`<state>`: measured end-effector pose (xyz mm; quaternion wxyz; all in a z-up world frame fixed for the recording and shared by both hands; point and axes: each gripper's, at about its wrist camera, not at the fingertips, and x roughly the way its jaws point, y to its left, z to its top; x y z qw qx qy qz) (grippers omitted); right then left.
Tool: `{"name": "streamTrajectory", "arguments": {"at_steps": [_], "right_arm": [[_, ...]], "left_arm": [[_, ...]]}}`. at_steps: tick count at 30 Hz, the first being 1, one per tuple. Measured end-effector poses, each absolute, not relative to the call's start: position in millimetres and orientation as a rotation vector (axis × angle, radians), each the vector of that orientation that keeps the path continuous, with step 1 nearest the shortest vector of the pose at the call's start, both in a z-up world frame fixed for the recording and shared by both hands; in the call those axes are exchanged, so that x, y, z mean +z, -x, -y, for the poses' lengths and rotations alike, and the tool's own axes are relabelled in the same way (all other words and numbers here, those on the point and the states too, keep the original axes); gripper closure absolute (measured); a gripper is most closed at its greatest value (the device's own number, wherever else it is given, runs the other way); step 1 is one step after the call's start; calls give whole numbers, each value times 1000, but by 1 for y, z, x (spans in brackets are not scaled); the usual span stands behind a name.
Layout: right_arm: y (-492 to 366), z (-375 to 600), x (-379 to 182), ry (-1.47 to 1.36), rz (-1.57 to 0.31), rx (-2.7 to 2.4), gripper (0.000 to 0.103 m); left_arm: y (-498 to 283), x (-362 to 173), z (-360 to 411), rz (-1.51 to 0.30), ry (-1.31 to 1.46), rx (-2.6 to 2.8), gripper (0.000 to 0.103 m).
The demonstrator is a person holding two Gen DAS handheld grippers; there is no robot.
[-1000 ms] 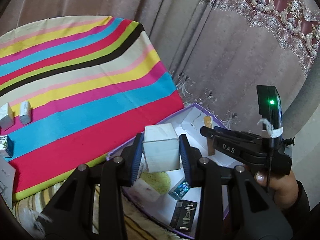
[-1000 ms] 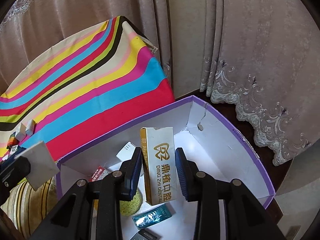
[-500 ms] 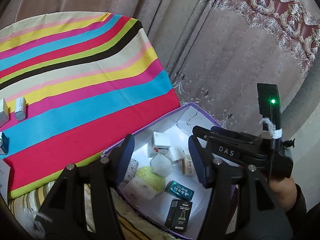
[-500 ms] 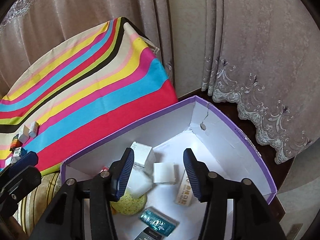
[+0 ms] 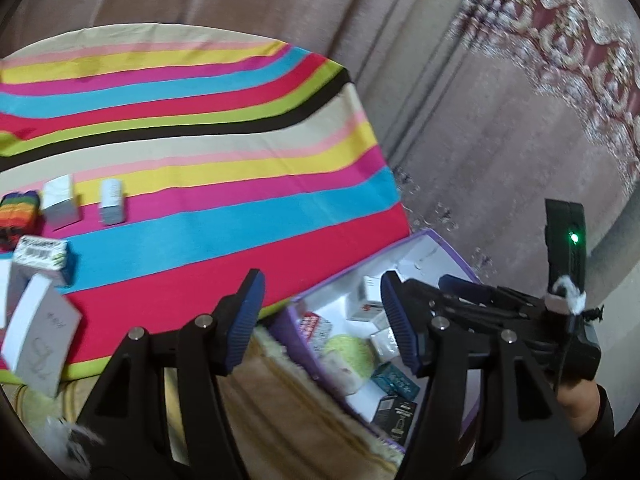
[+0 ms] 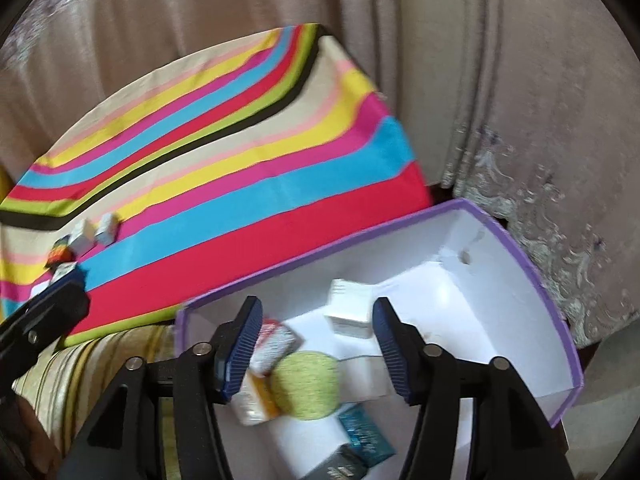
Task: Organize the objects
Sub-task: 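Move both grippers back over the large white boxes on the cloth, then grasp the long white sketched box with the right gripper while the left grasps the pink-flower box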
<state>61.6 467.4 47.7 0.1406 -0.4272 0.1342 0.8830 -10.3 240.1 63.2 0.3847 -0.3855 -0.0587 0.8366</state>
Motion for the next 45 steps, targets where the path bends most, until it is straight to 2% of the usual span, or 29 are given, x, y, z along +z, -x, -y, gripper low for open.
{"name": "streamTrajectory", "arguments": {"at_steps": [11, 15, 19, 28, 38, 45], "right_arm": [[-36, -374, 45, 1399, -301, 2742, 28], [-29, -336, 46, 1456, -208, 2807, 26], [-23, -308, 46, 1494, -102, 2895, 19], [-6, -265, 41, 1610, 2, 2989, 18], [15, -215, 31, 1752, 359, 3133, 17], [35, -199, 24, 1817, 473, 3187, 15]], "left_arm": [[23, 63, -148, 291, 1011, 2338, 34], [25, 63, -108, 374, 1021, 2416, 31], [24, 58, -71, 457, 1039, 2479, 27], [25, 43, -13, 587, 1105, 2555, 21], [29, 36, 10, 643, 1125, 2563, 20], [36, 29, 24, 677, 1153, 2568, 20]]}}
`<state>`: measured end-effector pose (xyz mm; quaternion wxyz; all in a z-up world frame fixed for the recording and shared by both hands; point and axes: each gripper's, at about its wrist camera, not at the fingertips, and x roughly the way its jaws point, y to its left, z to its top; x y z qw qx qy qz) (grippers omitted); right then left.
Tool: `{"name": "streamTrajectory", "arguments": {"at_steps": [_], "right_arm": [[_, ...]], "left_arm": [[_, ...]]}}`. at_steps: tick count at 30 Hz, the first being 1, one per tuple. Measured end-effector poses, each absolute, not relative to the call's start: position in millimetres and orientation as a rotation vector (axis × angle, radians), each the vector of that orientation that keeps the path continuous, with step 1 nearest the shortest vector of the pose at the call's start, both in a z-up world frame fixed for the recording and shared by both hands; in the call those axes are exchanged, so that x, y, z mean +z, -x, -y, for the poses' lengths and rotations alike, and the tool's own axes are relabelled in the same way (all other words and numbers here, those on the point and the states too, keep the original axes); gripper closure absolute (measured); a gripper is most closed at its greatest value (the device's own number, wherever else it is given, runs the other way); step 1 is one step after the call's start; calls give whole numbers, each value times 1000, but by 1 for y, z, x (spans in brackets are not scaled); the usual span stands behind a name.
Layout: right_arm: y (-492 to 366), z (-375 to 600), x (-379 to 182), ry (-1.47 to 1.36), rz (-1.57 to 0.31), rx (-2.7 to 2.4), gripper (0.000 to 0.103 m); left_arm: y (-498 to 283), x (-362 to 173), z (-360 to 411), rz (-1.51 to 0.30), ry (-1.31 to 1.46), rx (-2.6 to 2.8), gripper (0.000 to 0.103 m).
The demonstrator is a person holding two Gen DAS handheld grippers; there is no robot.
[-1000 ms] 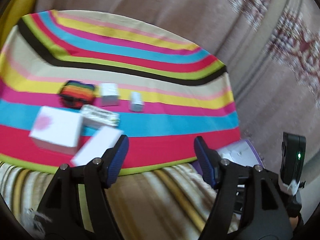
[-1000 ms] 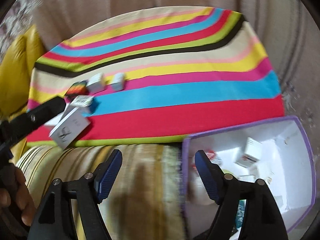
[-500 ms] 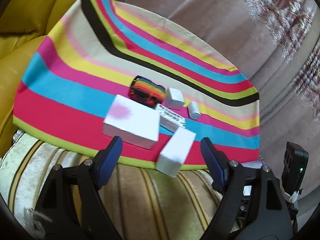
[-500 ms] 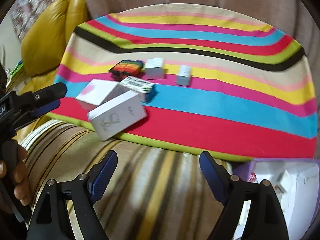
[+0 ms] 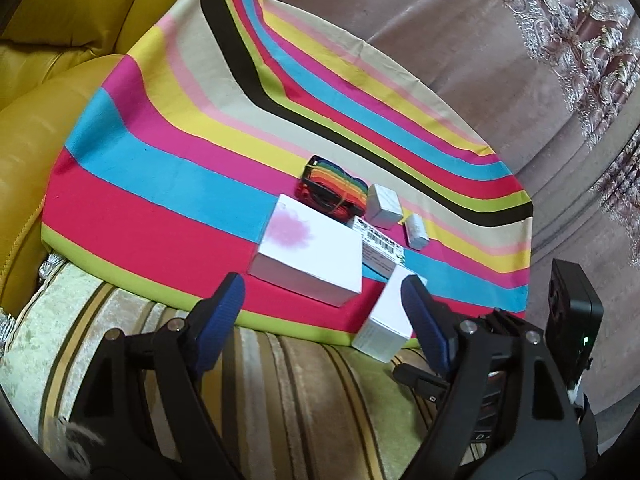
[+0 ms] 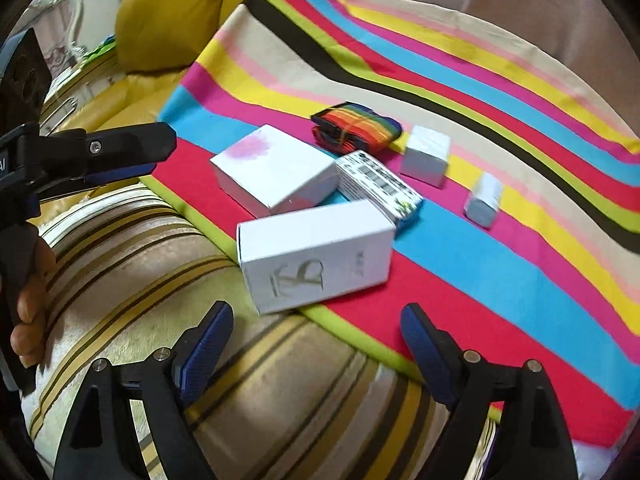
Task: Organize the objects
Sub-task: 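Grasp the long white sketched box with the right gripper while the left grasps the pink-flower box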
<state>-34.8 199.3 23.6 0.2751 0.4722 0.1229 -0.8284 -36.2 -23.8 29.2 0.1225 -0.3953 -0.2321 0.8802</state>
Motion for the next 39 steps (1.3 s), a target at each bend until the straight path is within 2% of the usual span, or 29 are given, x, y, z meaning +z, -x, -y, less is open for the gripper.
{"name": "streamTrajectory", "arguments": {"at_steps": [20, 39], "right_arm": [[71, -194, 9, -1254, -316, -2123, 14], [85, -196, 5, -1278, -282, -2221, 16]], "left_arm": [[59, 18, 22, 623, 1233, 2558, 16], [95, 12, -11, 335, 1368, 2580, 4]]}}
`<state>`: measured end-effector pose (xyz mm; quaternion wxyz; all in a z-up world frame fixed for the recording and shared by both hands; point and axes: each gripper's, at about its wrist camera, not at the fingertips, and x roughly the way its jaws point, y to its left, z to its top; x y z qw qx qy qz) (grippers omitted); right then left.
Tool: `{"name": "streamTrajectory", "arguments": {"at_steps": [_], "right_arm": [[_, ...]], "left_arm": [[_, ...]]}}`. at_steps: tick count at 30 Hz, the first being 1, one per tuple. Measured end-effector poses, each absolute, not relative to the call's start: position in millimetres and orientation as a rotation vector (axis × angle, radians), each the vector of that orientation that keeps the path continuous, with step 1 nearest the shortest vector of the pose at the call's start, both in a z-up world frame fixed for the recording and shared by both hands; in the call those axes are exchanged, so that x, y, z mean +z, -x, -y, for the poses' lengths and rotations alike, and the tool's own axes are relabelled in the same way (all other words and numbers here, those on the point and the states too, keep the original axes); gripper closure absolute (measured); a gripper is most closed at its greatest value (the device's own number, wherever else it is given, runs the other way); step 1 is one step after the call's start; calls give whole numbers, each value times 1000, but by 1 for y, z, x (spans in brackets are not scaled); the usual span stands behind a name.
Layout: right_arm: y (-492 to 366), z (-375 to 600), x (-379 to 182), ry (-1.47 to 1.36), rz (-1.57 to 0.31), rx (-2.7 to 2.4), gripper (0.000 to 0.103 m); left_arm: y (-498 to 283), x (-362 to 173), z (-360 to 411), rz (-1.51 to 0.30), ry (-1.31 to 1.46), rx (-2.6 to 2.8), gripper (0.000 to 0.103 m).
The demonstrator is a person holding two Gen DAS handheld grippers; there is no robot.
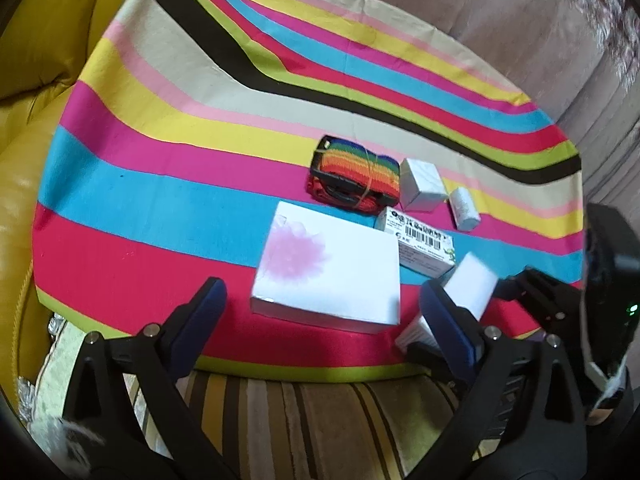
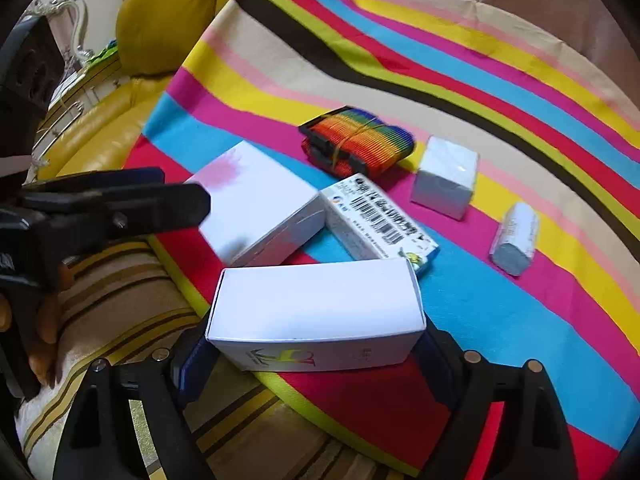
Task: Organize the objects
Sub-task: 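Grasp the long white sketched box with the right gripper while the left grasps the pink-flower box, then carry the sketched box into the storage box with the right gripper while the left drops the pink-flower box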
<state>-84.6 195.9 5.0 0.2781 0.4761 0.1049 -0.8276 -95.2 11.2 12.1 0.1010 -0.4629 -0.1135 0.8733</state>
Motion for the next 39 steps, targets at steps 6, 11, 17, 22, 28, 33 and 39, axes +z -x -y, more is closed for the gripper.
{"name": "streamTrajectory", "arguments": {"at_steps": [6, 11, 17, 22, 28, 33, 39], "right_arm": [[83, -222, 10, -1354, -195, -2379, 16], [77, -243, 17, -1384, -126, -2507, 16], [67, -259, 19, -1409, -44, -2585, 16], [61, -268, 21, -1412, 6, -2626, 16], [55, -277, 20, -1423, 55, -2661, 16], [46, -282, 18, -1447, 64, -2672, 16], [33, -300, 20, -1461, 143, -2708, 16]], "left_arm": [[100, 9, -25, 219, 1426, 2555, 1], [105, 5, -33, 144, 1486, 2561, 1], [114, -6, -39, 96, 1564, 2534, 1], [112, -8, -49, 2, 1559, 2545, 10], [99, -1, -50, -21, 1492, 2594, 10], [85, 8, -53, 19, 1436, 2597, 11], [72, 19, -73, 34, 1337, 2552, 11]]}}
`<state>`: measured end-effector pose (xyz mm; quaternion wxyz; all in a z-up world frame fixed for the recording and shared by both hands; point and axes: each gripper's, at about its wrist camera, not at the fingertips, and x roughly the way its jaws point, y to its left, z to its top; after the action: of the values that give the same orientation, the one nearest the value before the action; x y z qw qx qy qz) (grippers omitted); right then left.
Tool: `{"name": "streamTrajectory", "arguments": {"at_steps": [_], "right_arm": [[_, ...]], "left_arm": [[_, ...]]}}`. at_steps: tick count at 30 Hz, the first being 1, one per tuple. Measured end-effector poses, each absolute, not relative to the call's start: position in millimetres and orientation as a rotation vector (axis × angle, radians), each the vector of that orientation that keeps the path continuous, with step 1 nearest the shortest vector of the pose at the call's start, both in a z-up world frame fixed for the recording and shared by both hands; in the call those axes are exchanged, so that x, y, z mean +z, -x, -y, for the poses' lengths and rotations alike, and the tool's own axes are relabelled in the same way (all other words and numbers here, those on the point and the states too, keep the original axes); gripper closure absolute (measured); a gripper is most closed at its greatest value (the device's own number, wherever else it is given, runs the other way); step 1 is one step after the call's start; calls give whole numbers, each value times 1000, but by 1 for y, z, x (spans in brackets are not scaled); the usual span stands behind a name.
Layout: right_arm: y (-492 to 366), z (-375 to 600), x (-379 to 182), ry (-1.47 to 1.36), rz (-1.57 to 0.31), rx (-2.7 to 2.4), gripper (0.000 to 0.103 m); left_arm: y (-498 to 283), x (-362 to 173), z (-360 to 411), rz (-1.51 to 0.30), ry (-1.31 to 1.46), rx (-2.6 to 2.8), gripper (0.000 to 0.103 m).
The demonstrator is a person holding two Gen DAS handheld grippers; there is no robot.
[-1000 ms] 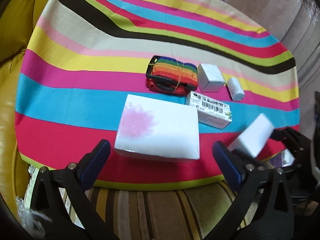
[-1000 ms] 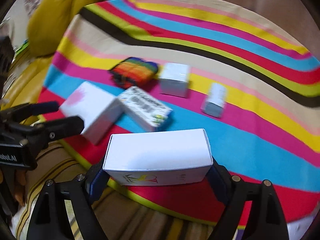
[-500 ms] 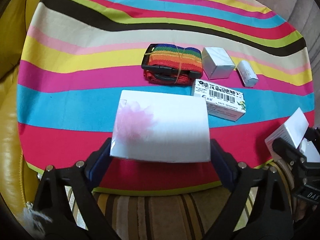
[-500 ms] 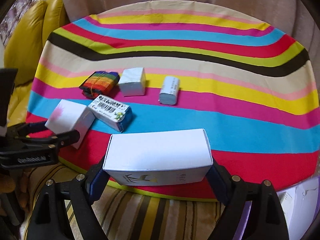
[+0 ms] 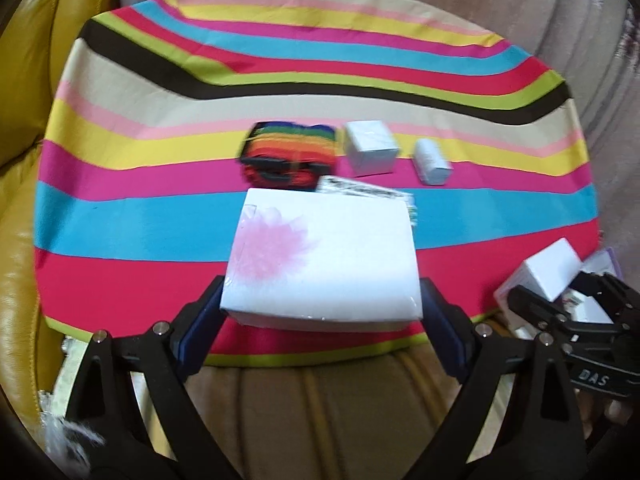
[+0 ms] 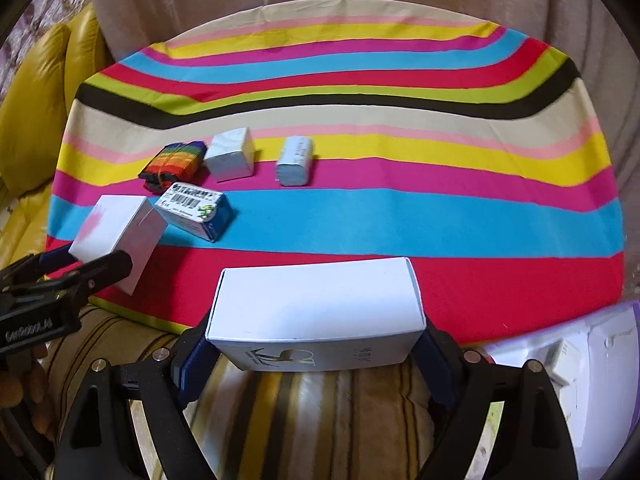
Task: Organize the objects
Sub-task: 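Carry the sketched box into the storage box with the right gripper while the left drops the pink-flower box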
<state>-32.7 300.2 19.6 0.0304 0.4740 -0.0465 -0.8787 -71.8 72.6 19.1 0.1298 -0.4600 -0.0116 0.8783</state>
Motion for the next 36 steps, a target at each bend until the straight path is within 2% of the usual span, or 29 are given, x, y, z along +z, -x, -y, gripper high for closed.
{"name": "streamTrajectory", "arguments": {"at_steps": [19, 36], "right_arm": [[-29, -412, 21, -1584, 361, -2919, 16], [-70, -524, 33, -1643, 524, -3169, 16]], "left_arm": [[47, 33, -186, -54, 1178, 2322, 11], [11, 44, -282, -229, 1031, 2126, 11]]}}
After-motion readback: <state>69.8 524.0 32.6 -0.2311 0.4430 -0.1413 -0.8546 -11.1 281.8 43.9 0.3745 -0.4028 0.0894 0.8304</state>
